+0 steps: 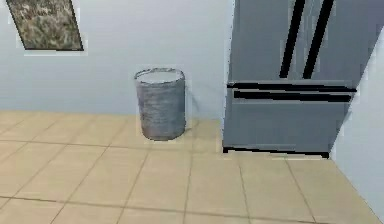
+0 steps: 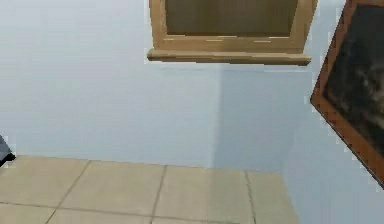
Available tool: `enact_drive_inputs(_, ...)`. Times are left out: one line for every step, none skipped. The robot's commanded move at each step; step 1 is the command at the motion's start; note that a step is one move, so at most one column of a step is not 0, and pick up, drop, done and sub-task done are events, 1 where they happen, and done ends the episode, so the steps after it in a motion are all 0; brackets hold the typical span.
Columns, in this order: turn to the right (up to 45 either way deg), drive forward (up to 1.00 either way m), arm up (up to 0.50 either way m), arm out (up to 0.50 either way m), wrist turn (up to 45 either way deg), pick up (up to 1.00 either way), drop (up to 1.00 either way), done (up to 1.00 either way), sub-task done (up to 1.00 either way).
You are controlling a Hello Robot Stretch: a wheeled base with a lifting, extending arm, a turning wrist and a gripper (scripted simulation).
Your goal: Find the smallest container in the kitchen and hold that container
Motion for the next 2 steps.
enact_drive_inputs(0.0,1.00,0.00,0.00,0.0,0.00,0.00,0.00,0.00)
enact_drive_inputs(-12.0,0.00,0.00,0.00,0.0,0.00,0.00,0.00,0.00)
